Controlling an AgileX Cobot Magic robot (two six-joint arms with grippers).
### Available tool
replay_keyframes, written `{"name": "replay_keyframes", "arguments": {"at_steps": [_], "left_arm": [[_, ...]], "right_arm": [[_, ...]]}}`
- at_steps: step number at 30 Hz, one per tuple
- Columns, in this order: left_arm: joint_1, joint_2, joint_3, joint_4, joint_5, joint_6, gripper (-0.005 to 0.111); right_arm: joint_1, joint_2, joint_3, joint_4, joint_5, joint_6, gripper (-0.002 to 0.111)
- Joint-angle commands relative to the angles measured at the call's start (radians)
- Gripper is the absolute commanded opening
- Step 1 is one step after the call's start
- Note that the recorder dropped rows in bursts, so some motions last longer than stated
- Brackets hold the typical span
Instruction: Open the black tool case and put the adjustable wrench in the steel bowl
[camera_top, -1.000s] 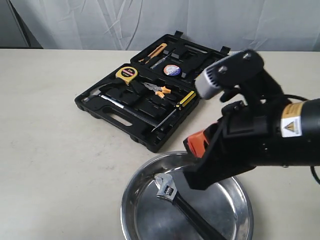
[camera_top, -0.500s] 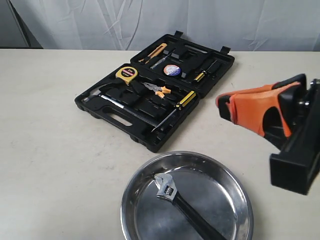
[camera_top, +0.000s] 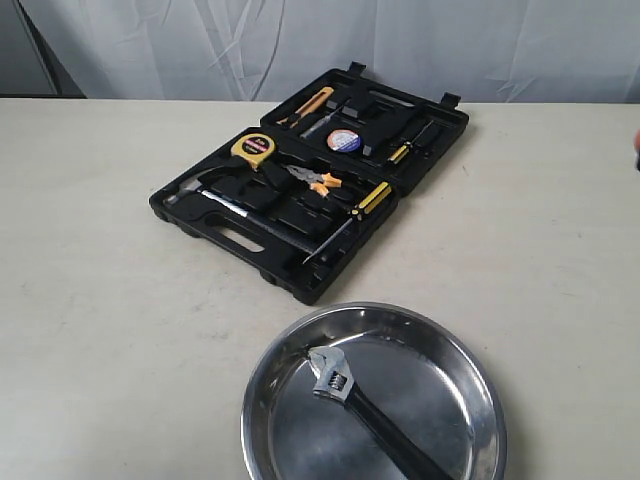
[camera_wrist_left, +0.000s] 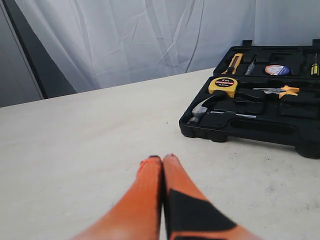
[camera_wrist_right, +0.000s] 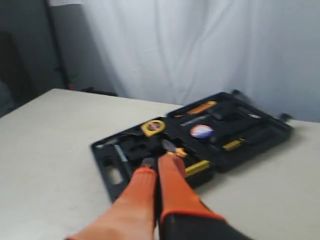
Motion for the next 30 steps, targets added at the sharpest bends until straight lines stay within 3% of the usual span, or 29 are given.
{"name": "replay_keyframes", "arguments": {"at_steps": [1, 6, 13, 30], "left_arm": [[0.002, 0.004, -0.001, 0.0, -0.015, -0.004, 0.0], [0.002, 0.004, -0.001, 0.0, -0.015, -0.004, 0.0], [0.002, 0.004, -0.001, 0.0, -0.015, -0.004, 0.0], [0.002, 0.004, -0.001, 0.0, -0.015, -0.004, 0.0]], "right_arm": [[-0.225, -0.134, 0.147, -0.051, -0.027, -0.025, -0.001], [-0.358, -0.303, 0.286, -0.07, -0.068, -0.025, -0.001], [-0.448, -0.403, 0.436, -0.071, -0.191, -0.025, -0.001], [-0.471, -0.403, 0.491, -0.087, -0.175, -0.025, -0.001]]}}
